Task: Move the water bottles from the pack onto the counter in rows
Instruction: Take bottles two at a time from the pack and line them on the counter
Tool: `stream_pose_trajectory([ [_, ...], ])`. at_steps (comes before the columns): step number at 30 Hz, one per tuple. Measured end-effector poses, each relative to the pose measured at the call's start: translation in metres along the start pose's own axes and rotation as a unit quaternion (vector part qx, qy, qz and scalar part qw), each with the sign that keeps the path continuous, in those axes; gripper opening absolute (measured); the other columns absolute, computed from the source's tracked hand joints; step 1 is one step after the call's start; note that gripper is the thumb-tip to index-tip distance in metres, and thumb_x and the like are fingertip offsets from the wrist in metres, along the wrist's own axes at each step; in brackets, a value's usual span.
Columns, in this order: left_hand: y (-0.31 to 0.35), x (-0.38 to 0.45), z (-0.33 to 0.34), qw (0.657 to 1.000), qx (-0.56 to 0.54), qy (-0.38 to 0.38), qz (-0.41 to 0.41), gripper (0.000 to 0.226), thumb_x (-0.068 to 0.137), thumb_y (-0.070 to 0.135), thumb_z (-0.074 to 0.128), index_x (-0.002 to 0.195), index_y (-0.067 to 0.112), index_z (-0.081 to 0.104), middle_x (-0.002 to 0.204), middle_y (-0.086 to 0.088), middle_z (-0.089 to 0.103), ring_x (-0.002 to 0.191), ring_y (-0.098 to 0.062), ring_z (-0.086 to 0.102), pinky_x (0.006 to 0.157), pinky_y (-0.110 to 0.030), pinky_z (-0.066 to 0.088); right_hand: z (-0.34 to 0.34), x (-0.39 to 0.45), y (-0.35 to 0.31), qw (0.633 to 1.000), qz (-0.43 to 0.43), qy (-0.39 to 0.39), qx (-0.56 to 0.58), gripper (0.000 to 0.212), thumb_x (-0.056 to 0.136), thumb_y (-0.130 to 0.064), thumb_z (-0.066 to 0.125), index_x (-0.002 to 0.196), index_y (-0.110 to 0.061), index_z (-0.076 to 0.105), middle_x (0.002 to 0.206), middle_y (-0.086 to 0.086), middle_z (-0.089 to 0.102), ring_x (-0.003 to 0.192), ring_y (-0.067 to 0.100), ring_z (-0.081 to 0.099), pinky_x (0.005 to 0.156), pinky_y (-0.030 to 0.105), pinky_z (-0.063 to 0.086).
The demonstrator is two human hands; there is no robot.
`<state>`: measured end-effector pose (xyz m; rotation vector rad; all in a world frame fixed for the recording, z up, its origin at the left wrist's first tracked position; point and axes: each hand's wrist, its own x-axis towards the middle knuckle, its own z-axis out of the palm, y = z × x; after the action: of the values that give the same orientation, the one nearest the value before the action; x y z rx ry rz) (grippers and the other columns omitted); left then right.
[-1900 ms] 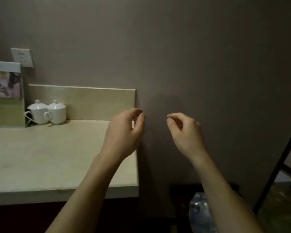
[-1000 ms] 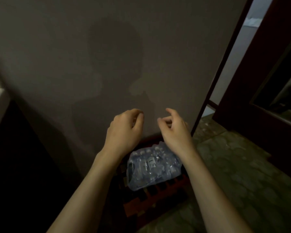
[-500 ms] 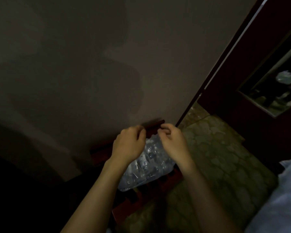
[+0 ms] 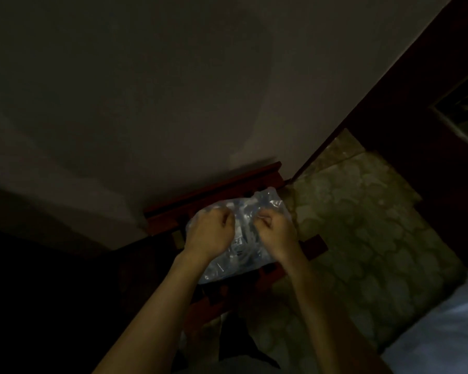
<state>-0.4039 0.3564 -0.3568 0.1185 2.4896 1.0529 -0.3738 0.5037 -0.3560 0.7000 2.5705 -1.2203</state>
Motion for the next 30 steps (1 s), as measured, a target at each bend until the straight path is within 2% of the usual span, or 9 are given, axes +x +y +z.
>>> stream_pose_trajectory([
  [3,-0.004,0.021,0.023,0.999,-0.022,-0.012,-0.043,0.031,0.098,0.021,0.042,0.109,0.006,0.067,0.108,-0.013,0.070,0.089,-0.024,0.064,0.086,-0.042,0.054,0.007,0.029,0.020,0.997,0.022,-0.063,-0.031,0.027,0.099,-0.022,0.046,0.119,-0.012,0.060,0.090,0.006,0.067,0.068,0.012,0.057,0.061,0.026,0.044],
  [6,-0.008,0.040,0.053,0.995,-0.039,-0.037,-0.089,0.030,0.098,0.018,0.043,0.114,0.006,0.065,0.115,-0.015,0.069,0.098,-0.025,0.063,0.093,-0.041,0.051,0.017,0.058,0.042,0.990,0.045,-0.123,-0.053,0.033,0.099,-0.020,0.041,0.127,-0.014,0.059,0.116,0.007,0.064,0.095,0.017,0.060,0.077,0.026,0.044],
  [9,-0.013,0.053,0.088,0.986,-0.045,-0.069,-0.147,0.025,0.097,0.016,0.045,0.108,0.008,0.065,0.115,-0.016,0.068,0.104,-0.028,0.064,0.091,-0.040,0.053,0.028,0.080,0.067,0.981,0.064,-0.166,-0.073,0.023,0.097,-0.014,0.039,0.089,-0.016,0.061,0.085,0.002,0.059,0.072,0.011,0.052,0.065,0.024,0.040],
  [11,-0.018,0.059,0.109,0.978,-0.043,-0.091,-0.183,0.031,0.097,0.019,0.045,0.119,0.007,0.064,0.123,-0.015,0.065,0.109,-0.027,0.063,0.094,-0.035,0.052,0.034,0.090,0.080,0.976,0.077,-0.185,-0.084,0.021,0.096,-0.011,0.039,0.082,-0.012,0.056,0.076,0.000,0.052,0.064,0.009,0.046,0.060,0.026,0.038],
  [13,-0.024,0.065,0.124,0.969,-0.045,-0.103,-0.220,0.037,0.097,0.021,0.046,0.129,0.008,0.059,0.132,-0.013,0.060,0.117,-0.027,0.059,0.096,-0.029,0.047,0.041,0.100,0.091,0.971,0.086,-0.206,-0.088,0.018,0.096,-0.012,0.041,0.086,-0.009,0.055,0.078,0.003,0.053,0.067,0.013,0.048,0.063,0.028,0.039],
  [18,-0.037,0.080,0.150,0.952,-0.063,-0.114,-0.278,0.041,0.100,0.019,0.042,0.136,0.002,0.050,0.143,-0.018,0.050,0.128,-0.031,0.050,0.106,-0.036,0.042,0.065,0.120,0.112,0.959,0.079,-0.255,-0.094,0.024,0.096,-0.014,0.045,0.105,-0.003,0.063,0.103,0.014,0.066,0.095,0.028,0.064,0.079,0.034,0.049],
  [22,-0.049,0.088,0.165,0.945,-0.061,-0.124,-0.298,0.041,0.100,0.017,0.040,0.138,0.003,0.047,0.140,-0.017,0.050,0.122,-0.030,0.053,0.099,-0.034,0.045,0.087,0.135,0.120,0.968,0.088,-0.206,-0.110,0.029,0.095,-0.019,0.047,0.111,0.000,0.063,0.119,0.020,0.059,0.101,0.032,0.062,0.080,0.032,0.049],
  [26,-0.060,0.088,0.176,0.941,-0.050,-0.125,-0.311,0.040,0.100,0.020,0.041,0.136,0.005,0.048,0.140,-0.017,0.049,0.121,-0.031,0.053,0.089,-0.030,0.043,0.097,0.144,0.126,0.965,0.122,-0.181,-0.144,0.047,0.096,-0.025,0.053,0.133,0.003,0.044,0.139,0.020,0.038,0.125,0.034,0.046,0.100,0.043,0.047],
  [30,-0.063,0.089,0.180,0.942,-0.060,-0.114,-0.311,0.044,0.101,0.019,0.041,0.143,0.005,0.041,0.145,-0.018,0.046,0.124,-0.032,0.052,0.097,-0.034,0.045,0.108,0.150,0.125,0.945,0.159,-0.206,-0.195,0.074,0.094,-0.023,0.056,0.148,0.008,0.015,0.154,0.028,0.017,0.142,0.038,0.024,0.111,0.046,0.037],
])
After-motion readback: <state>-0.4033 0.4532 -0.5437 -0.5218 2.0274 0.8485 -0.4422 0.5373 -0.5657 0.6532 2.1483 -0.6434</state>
